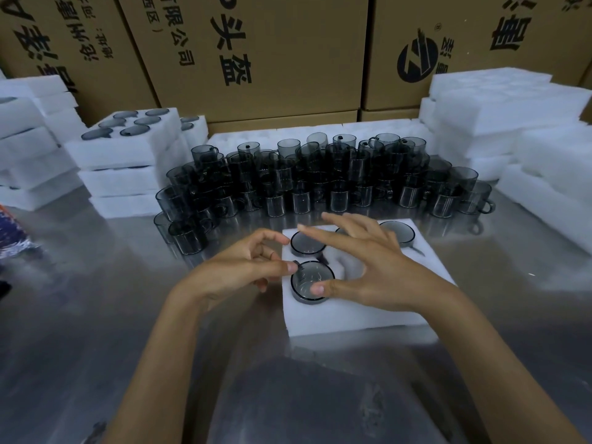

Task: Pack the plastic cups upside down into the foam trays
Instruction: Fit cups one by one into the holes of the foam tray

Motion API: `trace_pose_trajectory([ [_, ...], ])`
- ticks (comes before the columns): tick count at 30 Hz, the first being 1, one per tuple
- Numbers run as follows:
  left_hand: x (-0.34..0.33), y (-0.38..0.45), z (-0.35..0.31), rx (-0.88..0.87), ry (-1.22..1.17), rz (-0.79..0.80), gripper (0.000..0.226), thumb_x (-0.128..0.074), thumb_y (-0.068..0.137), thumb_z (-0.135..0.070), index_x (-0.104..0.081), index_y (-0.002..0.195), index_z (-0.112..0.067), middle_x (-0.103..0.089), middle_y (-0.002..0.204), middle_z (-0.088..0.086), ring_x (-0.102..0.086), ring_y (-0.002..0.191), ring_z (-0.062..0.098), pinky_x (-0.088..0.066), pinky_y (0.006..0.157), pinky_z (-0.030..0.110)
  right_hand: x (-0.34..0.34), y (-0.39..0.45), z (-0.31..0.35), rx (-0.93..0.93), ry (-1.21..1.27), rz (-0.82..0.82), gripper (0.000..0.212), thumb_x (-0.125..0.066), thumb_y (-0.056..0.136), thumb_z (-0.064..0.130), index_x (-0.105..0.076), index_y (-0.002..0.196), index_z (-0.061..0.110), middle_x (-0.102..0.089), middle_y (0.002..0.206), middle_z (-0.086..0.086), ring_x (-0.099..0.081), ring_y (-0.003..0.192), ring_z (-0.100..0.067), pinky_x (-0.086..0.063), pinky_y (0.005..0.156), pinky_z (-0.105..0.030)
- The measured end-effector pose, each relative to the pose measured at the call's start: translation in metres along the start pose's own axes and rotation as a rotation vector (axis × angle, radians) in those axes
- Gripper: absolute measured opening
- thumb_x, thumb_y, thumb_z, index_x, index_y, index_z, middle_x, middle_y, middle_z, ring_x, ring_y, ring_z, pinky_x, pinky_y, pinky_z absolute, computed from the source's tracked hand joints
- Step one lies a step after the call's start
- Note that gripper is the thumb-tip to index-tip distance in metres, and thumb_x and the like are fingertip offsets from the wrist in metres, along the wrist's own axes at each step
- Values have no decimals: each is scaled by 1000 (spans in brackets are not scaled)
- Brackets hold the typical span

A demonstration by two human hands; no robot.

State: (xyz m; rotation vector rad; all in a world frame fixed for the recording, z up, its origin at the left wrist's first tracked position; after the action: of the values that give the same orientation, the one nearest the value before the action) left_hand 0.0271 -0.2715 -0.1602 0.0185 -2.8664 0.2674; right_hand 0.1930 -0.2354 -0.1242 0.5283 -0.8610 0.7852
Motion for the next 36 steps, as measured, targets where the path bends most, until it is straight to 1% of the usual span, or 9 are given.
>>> trace_pose_trajectory([
  [3, -3, 1, 3, 36, -48, 12, 67, -87, 65, -27, -54, 124, -27, -63, 90, 4, -65, 74, 11, -52, 62, 24, -6, 2, -9, -82, 12, 54, 95, -69, 75, 69, -1, 142, 74, -1, 164, 27, 14, 149, 4, 3, 117, -38],
  [7, -4, 3, 6, 47, -73, -4, 53, -79, 80, -9, -52, 123, -26, -62, 93, 8, -66, 71, 10, -54, 60, 24, -10, 7, -17, -136, -11, 82, 102, -69, 73, 72, 5, 142, 73, 4, 165, 26, 15, 150, 1, 5, 117, -35],
  [9, -3, 5, 6, 38, -61, -23, 50, -78, 82, -8, -53, 122, -26, -62, 93, 7, -65, 72, 12, -56, 62, 25, -11, 9, -20, -152, -13, 88, 101, -70, 72, 73, 3, 142, 73, 2, 165, 24, 13, 151, 1, 5, 119, -35],
  [12, -2, 8, 7, 19, -42, -46, 48, -79, 82, -10, -55, 120, -27, -64, 93, 6, -67, 76, 21, -59, 75, 35, -12, 10, -25, -166, -9, 89, 96, -67, 72, 74, -2, 143, 72, -4, 165, 24, 9, 151, 1, 5, 118, -33],
  [16, -1, 5, 8, -20, -65, -59, 52, -83, 74, -22, -58, 120, -29, -67, 92, 3, -69, 83, 27, -59, 82, 42, -10, 7, -25, -134, -50, -15, 73, -49, 83, 77, -23, 149, 60, -13, 164, 26, 1, 150, 3, 4, 117, -30],
  [21, -9, 2, 14, 1, -145, 0, 59, -82, 71, -28, -54, 124, -29, -67, 90, 8, -67, 75, 22, -57, 63, 33, -11, 11, -30, -157, -102, -85, 57, -37, 97, 66, -31, 151, 50, -17, 164, 24, -2, 151, 0, 2, 117, -32],
  [26, -11, 1, 18, 52, -210, 54, 63, -85, 72, -26, -53, 126, -30, -68, 94, 14, -66, 76, 22, -55, 60, 30, -10, 14, -34, -239, -70, -64, 55, -47, 95, 63, -32, 147, 55, -12, 166, 20, 3, 152, -4, 6, 120, -37],
  [31, -9, 5, 17, 69, -199, 63, 62, -83, 73, -19, -50, 126, -26, -71, 84, 5, -71, 81, 27, -59, 68, 37, -9, 19, -32, -298, -64, 2, 58, -51, 94, 63, -29, 147, 56, -10, 166, 19, 3, 153, -8, 6, 121, -40],
  [36, -8, 4, 16, 93, -188, 81, 66, -84, 70, -20, -50, 126, -28, -65, 96, 11, -72, 84, 30, -60, 70, 37, -6, 19, -32, -318, -44, -41, 58, -54, 90, 66, -34, 144, 59, -17, 164, 21, -2, 153, -7, 1, 120, -42],
])
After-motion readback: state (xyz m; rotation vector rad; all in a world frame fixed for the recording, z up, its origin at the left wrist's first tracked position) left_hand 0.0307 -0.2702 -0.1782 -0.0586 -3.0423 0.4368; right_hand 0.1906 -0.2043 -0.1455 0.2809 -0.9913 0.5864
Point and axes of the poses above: each hand's wrist, its own y-axis towards the middle knuckle, its own x-axis out of the back of the hand, z = x × y, the point moved 9 cm from there along y, towards the middle knuckle
